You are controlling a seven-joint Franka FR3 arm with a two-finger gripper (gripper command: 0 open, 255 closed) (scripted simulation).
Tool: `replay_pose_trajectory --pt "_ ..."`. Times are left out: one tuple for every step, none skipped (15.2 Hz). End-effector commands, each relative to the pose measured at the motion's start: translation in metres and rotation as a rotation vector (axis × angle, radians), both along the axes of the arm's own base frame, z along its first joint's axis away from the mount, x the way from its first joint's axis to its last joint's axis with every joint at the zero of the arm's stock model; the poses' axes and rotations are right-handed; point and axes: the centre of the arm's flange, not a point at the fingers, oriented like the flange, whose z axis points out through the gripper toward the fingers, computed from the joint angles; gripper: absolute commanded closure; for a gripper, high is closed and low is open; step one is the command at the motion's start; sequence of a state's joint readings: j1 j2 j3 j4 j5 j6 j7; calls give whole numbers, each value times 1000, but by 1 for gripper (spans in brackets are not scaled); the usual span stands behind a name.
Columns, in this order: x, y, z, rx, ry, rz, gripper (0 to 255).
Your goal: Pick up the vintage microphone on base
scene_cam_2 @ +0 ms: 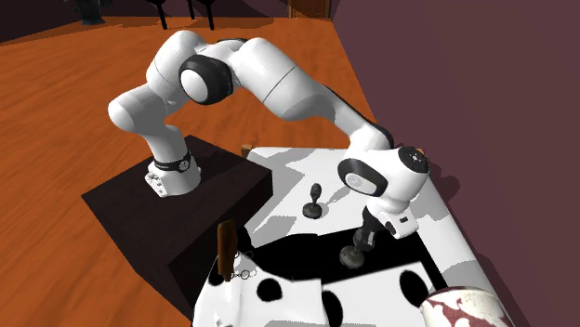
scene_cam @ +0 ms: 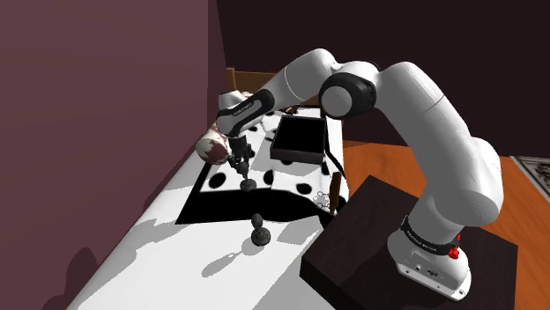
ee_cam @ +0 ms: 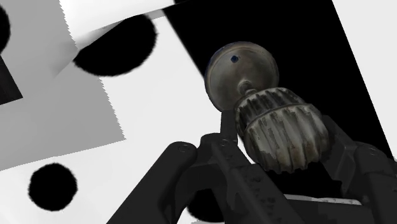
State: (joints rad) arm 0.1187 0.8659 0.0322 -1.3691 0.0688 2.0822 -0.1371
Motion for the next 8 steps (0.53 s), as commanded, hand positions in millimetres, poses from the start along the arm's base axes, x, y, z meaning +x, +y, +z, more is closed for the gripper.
replay_pose_trajectory --pt "-1 -1 12 0 0 0 255" --pt "-1 -1 17 0 0 0 255" --pt "-1 -1 23 0 0 0 255" --pt "-1 -1 28 0 0 0 255" --pt "-1 -1 33 0 0 0 255" --pt "-1 -1 38 0 0 0 255" --pt "-1 -1 39 0 0 0 255" --pt "-1 -1 39 0 0 0 255"
